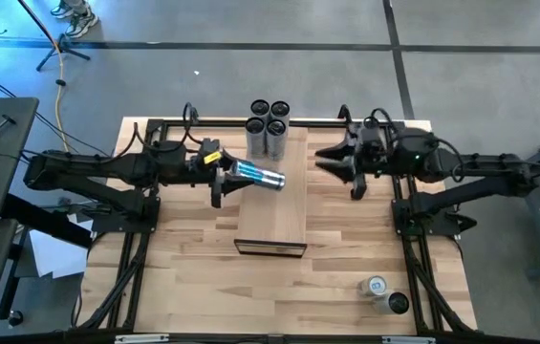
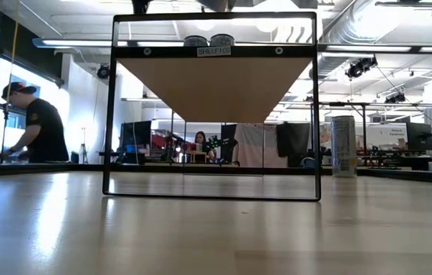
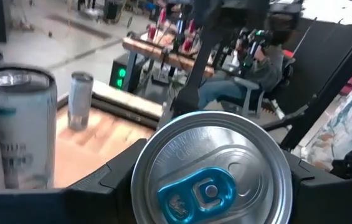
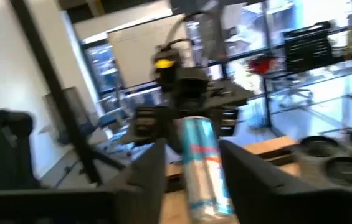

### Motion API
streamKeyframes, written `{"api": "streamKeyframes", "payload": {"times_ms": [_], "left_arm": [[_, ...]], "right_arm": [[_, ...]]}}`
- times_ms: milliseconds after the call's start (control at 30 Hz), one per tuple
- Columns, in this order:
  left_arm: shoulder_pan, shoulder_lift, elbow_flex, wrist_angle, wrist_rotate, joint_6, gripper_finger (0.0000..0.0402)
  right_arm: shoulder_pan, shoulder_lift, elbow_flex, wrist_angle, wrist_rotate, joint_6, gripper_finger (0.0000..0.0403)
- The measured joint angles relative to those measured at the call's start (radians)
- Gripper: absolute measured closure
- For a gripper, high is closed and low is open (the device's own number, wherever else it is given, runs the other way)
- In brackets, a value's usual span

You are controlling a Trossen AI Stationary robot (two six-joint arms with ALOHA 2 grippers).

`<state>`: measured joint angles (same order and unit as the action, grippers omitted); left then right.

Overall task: Place canned beverage on shelf
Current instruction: Put the top blue soda can on the shelf

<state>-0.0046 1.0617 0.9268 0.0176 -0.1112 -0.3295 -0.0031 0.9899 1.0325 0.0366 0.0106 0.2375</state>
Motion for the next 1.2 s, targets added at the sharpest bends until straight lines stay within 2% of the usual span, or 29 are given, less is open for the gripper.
{"api": "streamKeyframes", "payload": {"times_ms": [100, 200, 333, 533, 667, 933, 1200], "left_arm": [[0.015, 0.005, 0.014, -0.058, 0.019, -0.034, 0.0188], [0.045, 0.019, 0.099, -0.212, 0.031, -0.062, 0.0188], [0.066, 0.067, 0.252, -0.424, 0.026, -0.014, 0.0188], [0.084, 0.213, 0.489, -0.767, 0.057, 0.048, 0.0188], [0.084, 0.324, 0.6, -0.931, 0.056, 0.076, 0.0188], [0.09, 0.465, 0.711, -0.96, 0.058, 0.096, 0.0188], [0.108, 0.538, 0.721, -0.975, 0.101, 0.118, 0.0188]], "right_arm": [[0.028, 0.031, 0.0, 0.006, -0.004, -0.002, 0.019], [0.035, 0.051, 0.0, -0.023, -0.003, -0.003, 0.0125], [0.035, 0.066, 0.0, -0.056, -0.002, -0.003, 0.0077], [0.035, 0.118, 0.0, -0.069, 0.013, -0.056, 0.0066], [0.035, 0.16, 0.0, -0.091, 0.014, -0.12, 0.0066], [0.035, 0.205, 0.0, -0.203, 0.085, -0.134, 0.0066], [0.037, 0.306, 0.0, -0.209, 0.097, -0.133, 0.0066]]}}
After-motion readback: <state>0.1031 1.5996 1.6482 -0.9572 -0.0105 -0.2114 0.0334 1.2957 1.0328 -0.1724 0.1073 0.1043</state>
